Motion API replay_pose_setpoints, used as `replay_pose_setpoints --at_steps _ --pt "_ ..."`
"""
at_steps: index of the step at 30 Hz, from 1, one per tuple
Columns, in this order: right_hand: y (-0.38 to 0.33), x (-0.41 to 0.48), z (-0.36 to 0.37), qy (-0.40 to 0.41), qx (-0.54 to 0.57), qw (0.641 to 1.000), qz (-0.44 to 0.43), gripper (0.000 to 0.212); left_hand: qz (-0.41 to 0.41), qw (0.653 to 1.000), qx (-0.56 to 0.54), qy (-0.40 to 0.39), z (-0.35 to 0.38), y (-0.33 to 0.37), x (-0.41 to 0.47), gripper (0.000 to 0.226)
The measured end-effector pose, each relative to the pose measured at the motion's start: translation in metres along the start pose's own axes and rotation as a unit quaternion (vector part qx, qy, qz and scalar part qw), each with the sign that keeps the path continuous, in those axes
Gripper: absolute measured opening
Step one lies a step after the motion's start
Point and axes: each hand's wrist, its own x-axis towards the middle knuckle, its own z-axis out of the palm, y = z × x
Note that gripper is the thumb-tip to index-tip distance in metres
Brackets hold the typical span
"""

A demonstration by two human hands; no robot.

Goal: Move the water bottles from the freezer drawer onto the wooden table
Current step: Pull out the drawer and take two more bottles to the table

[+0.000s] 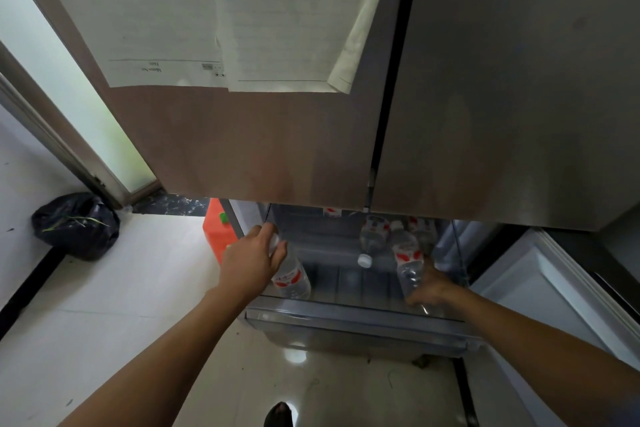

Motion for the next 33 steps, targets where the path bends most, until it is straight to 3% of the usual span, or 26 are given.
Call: replay_pose_setpoints --at_steps 4,8,11,14,26,30,33 --pt "0.002 -0.002 -0.003 -0.029 -0.069 0.997 0.015 0.086 -0.009 1.000 0.002 0.001 0.004 0.001 -0.003 0.036" --pt "-0.023 0.006 -0.012 0.063 -0.028 0.998 -0.008 0.075 -0.011 1.000 0.010 -0.008 0.008 0.001 -0.009 0.034" --pt "-0.041 0.011 -0.015 0.138 -0.075 0.987 0.000 0.058 0.001 1.000 0.023 -0.021 0.010 0.004 -0.013 0.035" --pt "-0.055 0.013 -0.008 0.164 -0.078 0.983 -0.001 0.043 0.014 0.999 0.032 -0.033 0.010 0.003 -0.015 0.034" --pt "-0.089 -0.035 -0.007 0.114 -0.174 0.972 -0.114 0.057 0.107 0.993 0.023 -0.040 0.004 -0.021 0.016 0.034" --pt "-0.095 -0.057 0.008 0.207 -0.200 0.949 -0.134 0.060 0.145 0.988 0.029 -0.036 0.005 -0.029 0.029 0.052" --pt "-0.095 -0.067 0.019 0.284 -0.214 0.924 -0.140 0.048 0.173 0.984 0.020 -0.038 0.003 -0.029 0.034 0.036"
